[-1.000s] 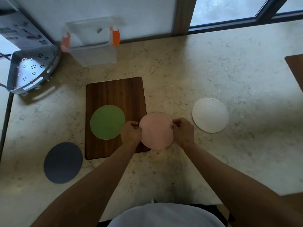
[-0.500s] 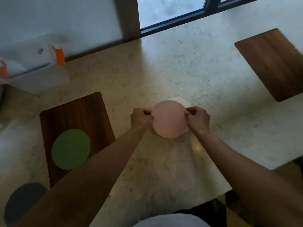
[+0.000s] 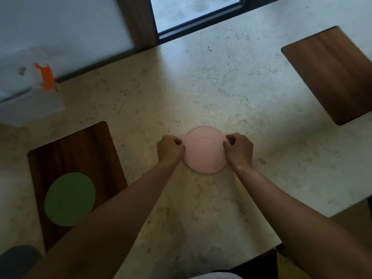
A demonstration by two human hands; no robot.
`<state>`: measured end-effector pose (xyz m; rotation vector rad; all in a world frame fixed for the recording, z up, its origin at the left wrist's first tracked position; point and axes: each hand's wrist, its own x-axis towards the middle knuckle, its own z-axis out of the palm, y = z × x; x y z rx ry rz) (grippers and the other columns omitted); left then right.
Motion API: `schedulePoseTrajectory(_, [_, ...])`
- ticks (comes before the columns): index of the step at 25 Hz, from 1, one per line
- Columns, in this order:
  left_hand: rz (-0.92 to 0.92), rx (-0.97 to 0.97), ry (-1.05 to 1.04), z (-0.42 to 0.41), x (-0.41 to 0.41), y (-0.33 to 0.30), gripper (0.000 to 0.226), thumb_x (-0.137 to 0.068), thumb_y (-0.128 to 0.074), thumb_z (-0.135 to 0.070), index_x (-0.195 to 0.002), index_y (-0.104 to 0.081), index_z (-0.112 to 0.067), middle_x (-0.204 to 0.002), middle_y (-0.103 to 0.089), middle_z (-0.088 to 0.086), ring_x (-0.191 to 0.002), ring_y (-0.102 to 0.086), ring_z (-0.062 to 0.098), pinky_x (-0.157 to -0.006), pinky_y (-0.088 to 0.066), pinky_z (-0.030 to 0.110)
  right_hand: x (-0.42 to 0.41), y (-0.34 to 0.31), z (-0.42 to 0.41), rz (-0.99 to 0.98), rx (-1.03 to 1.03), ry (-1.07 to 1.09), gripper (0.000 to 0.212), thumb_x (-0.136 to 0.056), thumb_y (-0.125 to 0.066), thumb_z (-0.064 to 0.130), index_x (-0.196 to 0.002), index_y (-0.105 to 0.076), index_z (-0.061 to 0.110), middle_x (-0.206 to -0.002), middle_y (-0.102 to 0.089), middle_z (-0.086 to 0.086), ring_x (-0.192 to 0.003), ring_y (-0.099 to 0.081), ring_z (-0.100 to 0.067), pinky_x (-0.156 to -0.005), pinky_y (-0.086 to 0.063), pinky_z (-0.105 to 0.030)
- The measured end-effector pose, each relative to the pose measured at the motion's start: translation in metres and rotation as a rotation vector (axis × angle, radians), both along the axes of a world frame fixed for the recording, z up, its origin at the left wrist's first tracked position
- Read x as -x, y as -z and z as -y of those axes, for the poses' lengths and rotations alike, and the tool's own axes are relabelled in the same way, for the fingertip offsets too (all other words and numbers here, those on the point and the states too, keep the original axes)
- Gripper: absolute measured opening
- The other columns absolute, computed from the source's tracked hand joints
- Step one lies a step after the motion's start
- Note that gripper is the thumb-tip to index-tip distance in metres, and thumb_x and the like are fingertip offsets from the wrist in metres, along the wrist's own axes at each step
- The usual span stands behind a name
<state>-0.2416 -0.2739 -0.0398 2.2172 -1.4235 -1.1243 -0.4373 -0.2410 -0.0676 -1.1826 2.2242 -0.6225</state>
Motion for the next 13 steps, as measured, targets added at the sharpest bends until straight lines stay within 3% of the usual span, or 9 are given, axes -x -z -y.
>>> schedulePoseTrajectory(5, [0.133,0.043,0.100,-0.006,0.013,-0.001,0.013,-0.069,-0.061,-0.003,-0.065,-0.074,-0.003,-0.067,-0.071,0.019,-0.063,-0.068,0.027,-0.062,-0.056,0.036,-0.004,0.004,-0.005,-0.114,-0.070,-0.022,0.025,-0.089,-0.056,0.030,-0.094,-0.075,0.014,-0.095,-0.070,-0.011,-0.077,-0.062,-0.020,-0.071,-0.048,-0.026])
schedulePoseTrajectory(9, [0.102,0.043,0.037,-0.006,0.016,-0.001,0.014,-0.069,-0.063,-0.001,-0.071,-0.076,-0.003,-0.073,-0.073,0.018,-0.069,-0.069,0.028,-0.069,-0.058,0.035,-0.004,-0.005,-0.002,-0.045,-0.056,0.051,0.016,-0.082,-0.063,0.019,-0.087,-0.078,0.014,-0.086,-0.077,-0.004,-0.070,-0.063,-0.014,-0.066,-0.041,-0.020])
schedulePoseTrajectory(13, [0.005,-0.021,-0.117,-0.006,0.017,-0.004,0.018,-0.069,-0.065,0.000,-0.078,-0.077,-0.010,-0.083,-0.076,0.011,-0.081,-0.070,0.024,-0.078,-0.056,0.030,-0.004,-0.009,-0.001,0.046,-0.109,0.097,0.015,-0.082,-0.066,0.018,-0.093,-0.073,0.012,-0.095,-0.074,-0.004,-0.077,-0.063,-0.015,-0.070,-0.044,-0.023])
